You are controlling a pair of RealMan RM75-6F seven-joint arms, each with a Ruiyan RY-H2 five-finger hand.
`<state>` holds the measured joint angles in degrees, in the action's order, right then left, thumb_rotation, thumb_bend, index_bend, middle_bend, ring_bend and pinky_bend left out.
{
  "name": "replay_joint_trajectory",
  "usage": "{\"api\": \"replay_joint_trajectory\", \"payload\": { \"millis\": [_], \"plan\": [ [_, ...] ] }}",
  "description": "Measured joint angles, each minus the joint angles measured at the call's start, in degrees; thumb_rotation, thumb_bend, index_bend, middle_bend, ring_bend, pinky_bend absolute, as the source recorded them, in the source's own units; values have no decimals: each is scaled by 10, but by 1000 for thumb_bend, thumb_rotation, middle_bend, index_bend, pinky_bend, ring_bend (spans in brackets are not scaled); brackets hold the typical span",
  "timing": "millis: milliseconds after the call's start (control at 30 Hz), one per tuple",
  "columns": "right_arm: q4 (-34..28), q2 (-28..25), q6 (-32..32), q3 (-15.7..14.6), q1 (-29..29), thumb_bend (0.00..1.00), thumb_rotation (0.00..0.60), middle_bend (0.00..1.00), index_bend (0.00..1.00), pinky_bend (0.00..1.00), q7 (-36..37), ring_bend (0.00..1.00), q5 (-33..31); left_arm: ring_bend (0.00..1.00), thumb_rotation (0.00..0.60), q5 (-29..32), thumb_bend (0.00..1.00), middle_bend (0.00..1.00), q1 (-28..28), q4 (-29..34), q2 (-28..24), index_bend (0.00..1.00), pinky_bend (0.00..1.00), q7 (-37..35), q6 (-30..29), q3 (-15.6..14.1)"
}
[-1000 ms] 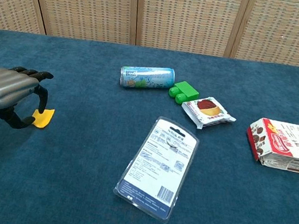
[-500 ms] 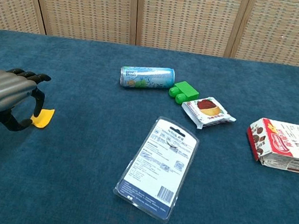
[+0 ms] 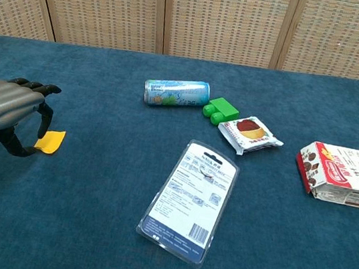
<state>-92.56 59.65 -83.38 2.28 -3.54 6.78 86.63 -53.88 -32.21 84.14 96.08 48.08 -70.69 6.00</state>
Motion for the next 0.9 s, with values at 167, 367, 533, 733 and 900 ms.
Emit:
{"api": "replay_joint_trajectory", "payload": {
  "millis": [167,367,533,733,900],
  "plan": [
    [0,0,-1,0,0,53,600,0,0,0,0,0,0,0,600,1,315,0,-2,-2,0,538,0,5,1,0],
    [1,0,0,1,0,53,600,0,0,0,2,0,-1,0,600,2,321,0,-2,-12,6,554,0,6,4,-1],
    [1,-1,1,2,-1,53,600,0,0,0,2,0,-3,0,600,6,331,0,-4,-23,14,559,0,6,10,0],
    [2,1,0,1,0,53,600,0,0,0,1,0,-1,0,600,8,352,0,-4,-31,19,559,0,5,13,-1],
    [2,1,0,1,0,53,600,0,0,0,1,0,-2,0,600,7,351,0,-4,-37,22,559,0,4,13,-1]
  ]
}}
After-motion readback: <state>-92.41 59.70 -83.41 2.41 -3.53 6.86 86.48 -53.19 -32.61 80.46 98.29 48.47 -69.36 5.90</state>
